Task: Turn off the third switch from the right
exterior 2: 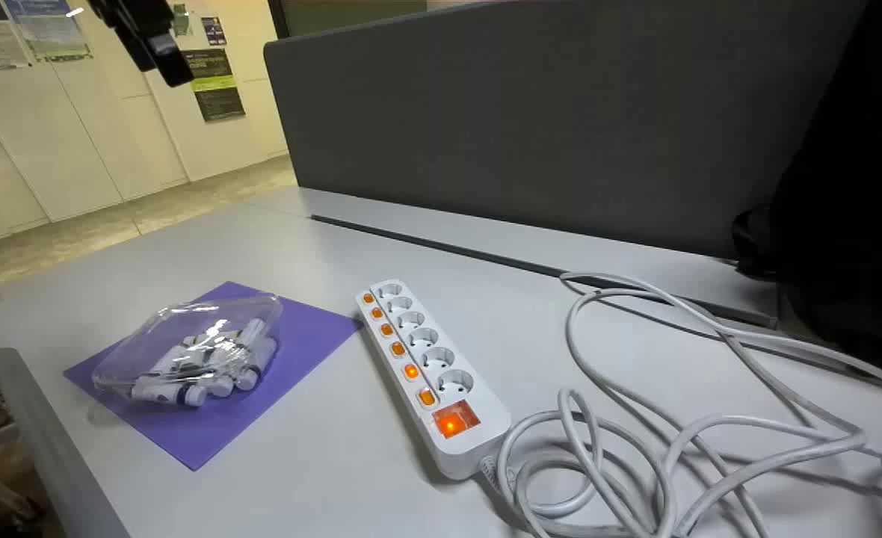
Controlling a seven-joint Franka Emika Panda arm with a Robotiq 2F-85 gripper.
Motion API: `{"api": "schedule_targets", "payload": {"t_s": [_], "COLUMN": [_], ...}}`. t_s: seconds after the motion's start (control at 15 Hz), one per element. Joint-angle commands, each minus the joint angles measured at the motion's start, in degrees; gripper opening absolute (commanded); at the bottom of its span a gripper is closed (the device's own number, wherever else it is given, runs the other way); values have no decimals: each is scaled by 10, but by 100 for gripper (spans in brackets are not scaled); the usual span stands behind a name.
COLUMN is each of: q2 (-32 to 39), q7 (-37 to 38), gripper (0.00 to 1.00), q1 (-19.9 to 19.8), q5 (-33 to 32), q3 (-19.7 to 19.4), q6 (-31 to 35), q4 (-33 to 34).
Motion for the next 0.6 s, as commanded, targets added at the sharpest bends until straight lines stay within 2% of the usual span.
{"api": "schedule_targets", "payload": {"t_s": [0.0, 0.53], "q2": [0, 4], "q7": [2, 5], "gripper": [100, 100], "q1": [6, 1], "q5": [-3, -5], "q3": [-6, -8], "q6": [-1, 11], "q4": [1, -3]}}
